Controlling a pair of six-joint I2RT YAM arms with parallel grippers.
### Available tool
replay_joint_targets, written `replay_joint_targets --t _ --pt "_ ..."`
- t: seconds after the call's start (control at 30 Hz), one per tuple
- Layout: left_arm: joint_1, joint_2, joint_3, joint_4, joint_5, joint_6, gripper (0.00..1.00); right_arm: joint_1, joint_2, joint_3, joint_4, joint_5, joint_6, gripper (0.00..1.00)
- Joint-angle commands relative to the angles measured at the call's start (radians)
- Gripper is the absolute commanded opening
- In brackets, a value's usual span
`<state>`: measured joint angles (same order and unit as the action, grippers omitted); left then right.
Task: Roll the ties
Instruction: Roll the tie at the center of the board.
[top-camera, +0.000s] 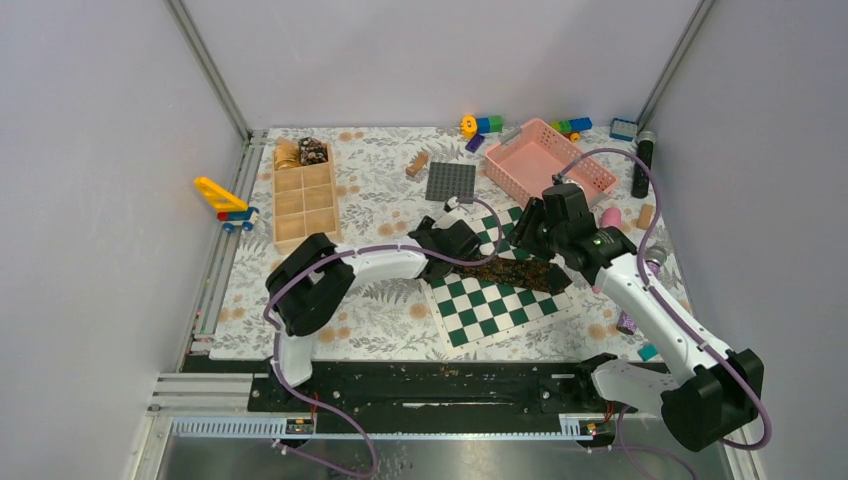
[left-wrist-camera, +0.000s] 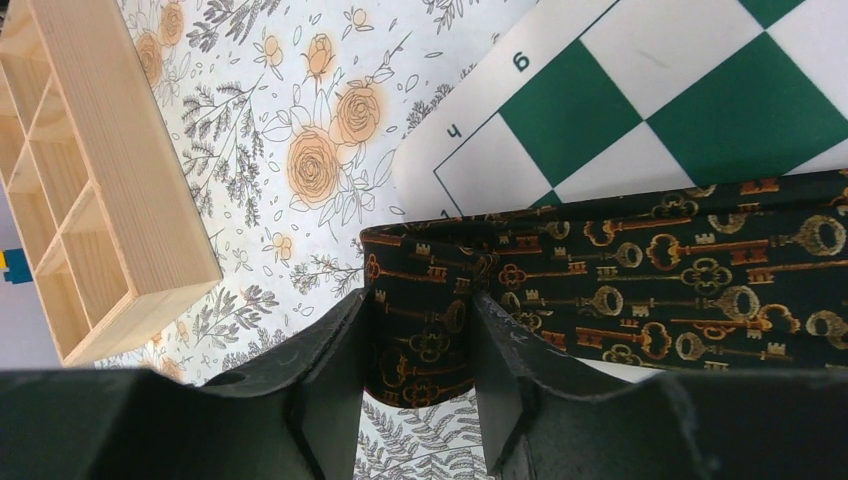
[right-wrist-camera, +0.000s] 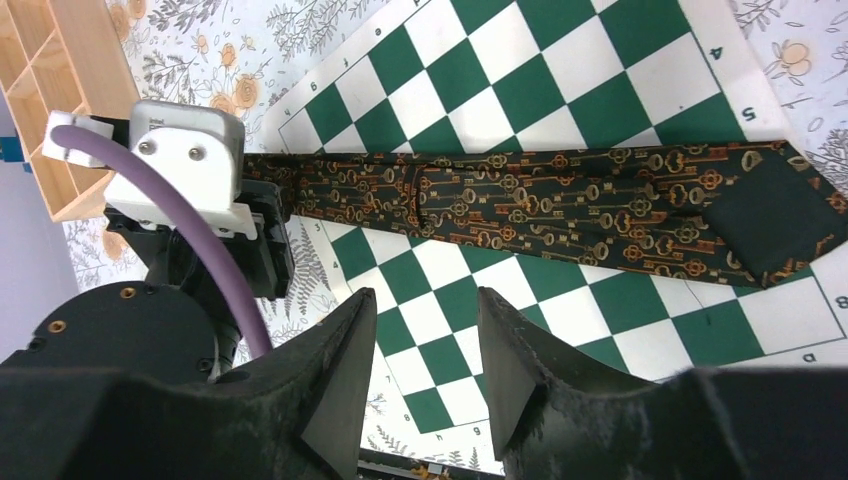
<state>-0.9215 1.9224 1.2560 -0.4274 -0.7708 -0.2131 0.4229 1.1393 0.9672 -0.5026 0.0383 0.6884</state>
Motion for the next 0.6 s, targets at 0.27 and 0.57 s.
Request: replay_joint_targets --t 0.27,0.57 --pt "-0.053 0.073 0.087 -0.062 -0.060 0.024 0.40 -0.018 -0.058 0.031 -0.055 0.071 -0.029 0.50" --pt "-0.074 0.095 0.117 -0.095 -0.011 0.010 0.42 -0.019 -0.059 0.019 -0.055 0.069 -0.029 0.52"
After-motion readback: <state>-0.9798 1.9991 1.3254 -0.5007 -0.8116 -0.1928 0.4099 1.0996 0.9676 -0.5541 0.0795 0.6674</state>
